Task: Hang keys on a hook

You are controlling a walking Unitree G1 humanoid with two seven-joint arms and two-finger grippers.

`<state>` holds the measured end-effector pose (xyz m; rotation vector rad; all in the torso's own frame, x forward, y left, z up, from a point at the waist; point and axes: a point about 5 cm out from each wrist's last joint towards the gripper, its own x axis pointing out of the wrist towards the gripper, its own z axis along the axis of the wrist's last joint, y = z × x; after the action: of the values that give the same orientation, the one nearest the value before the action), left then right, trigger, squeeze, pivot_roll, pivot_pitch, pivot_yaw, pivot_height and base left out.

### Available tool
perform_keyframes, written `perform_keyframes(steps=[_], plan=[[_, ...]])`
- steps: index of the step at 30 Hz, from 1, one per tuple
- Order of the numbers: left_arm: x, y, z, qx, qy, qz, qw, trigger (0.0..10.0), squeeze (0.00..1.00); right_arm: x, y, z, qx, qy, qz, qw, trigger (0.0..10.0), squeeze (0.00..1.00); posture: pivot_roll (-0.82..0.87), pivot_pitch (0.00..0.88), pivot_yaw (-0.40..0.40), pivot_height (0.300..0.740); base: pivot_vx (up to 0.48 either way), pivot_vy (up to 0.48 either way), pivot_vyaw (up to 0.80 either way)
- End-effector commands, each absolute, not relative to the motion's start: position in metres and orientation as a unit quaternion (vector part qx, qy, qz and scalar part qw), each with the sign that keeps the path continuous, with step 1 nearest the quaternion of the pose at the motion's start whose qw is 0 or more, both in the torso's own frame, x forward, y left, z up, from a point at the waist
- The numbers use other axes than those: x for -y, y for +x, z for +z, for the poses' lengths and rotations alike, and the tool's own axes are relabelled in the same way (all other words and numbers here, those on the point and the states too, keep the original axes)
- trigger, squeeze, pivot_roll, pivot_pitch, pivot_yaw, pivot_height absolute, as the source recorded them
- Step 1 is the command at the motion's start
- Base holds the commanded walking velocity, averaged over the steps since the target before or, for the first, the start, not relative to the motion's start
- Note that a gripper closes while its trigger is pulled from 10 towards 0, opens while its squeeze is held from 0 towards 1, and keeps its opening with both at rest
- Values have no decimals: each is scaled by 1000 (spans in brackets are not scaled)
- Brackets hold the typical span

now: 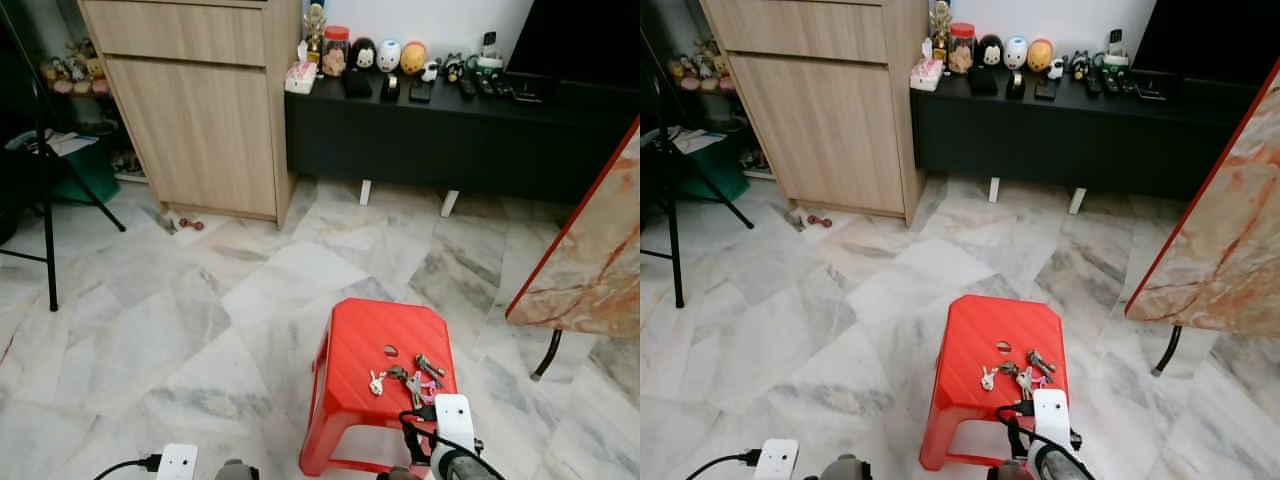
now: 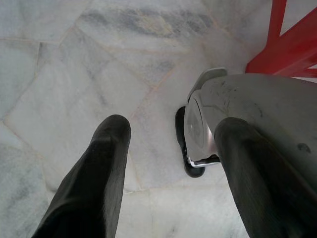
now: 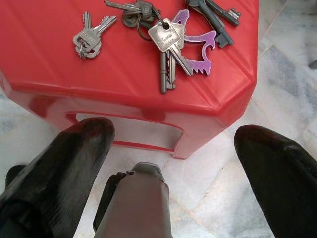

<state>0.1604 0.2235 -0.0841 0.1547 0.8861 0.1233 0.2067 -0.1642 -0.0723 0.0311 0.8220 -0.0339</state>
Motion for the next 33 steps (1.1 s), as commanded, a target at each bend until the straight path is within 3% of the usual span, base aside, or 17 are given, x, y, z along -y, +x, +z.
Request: perform_keyframes(steps=[1,13,33], plan=[[-222,160,-84,-427,69,55,900,10000,0,165,208,-71,-393,20,-23,919,10000,0,117,50,-51,657,319,0,0],[-223,160,-85,-428,72,56,899,10000,0,163,206,-72,-395,21,-22,918,10000,0,116,50,-51,657,333,0,0],[-223,157,-86,-433,75,55,897,10000,0,163,207,-72,-397,21,-15,917,10000,0,113,53,-51,657,0,0,0]])
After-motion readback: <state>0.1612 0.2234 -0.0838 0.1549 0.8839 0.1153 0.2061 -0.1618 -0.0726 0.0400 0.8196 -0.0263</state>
